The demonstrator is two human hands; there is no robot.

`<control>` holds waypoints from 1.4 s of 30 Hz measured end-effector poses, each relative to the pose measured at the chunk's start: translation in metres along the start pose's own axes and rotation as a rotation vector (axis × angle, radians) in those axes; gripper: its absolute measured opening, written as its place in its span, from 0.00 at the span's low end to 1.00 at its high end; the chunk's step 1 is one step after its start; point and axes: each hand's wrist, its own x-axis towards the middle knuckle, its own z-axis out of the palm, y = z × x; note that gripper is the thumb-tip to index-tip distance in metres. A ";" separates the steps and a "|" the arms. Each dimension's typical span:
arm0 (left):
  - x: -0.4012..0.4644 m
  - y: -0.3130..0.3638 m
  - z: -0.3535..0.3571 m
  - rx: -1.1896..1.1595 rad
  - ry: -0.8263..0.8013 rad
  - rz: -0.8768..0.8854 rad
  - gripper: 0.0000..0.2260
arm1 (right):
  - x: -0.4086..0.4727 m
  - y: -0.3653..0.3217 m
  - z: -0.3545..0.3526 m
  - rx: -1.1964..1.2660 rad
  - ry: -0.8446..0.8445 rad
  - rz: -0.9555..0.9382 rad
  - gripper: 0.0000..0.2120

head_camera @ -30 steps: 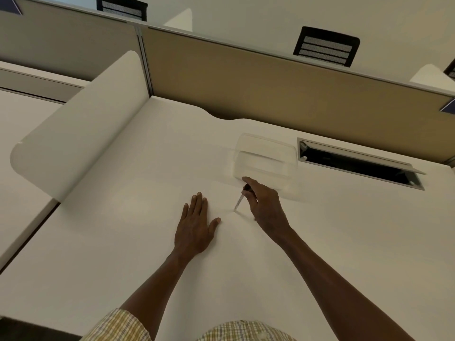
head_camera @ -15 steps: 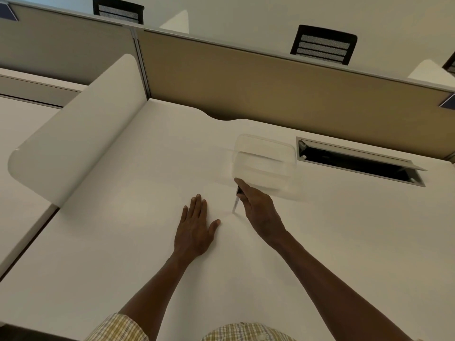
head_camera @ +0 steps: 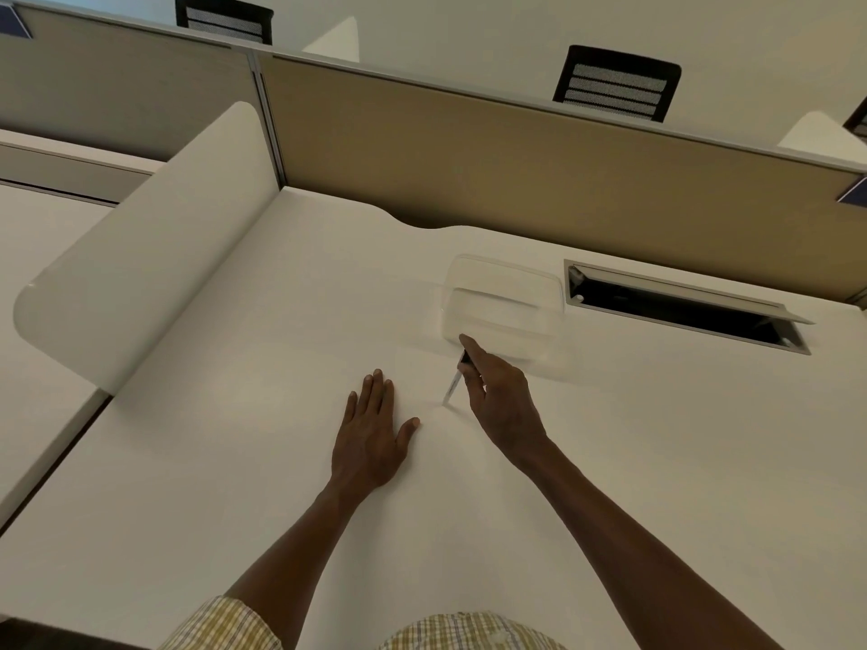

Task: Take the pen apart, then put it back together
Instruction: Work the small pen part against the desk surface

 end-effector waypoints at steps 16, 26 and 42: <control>0.001 0.001 -0.001 0.006 -0.008 -0.007 0.35 | 0.011 -0.006 -0.003 -0.055 0.117 -0.098 0.16; 0.000 0.000 -0.002 -0.010 0.001 -0.006 0.35 | 0.009 -0.002 0.002 -0.063 -0.040 -0.016 0.16; 0.001 0.000 0.000 0.002 0.018 0.003 0.34 | 0.008 -0.006 -0.004 -0.061 0.030 -0.026 0.13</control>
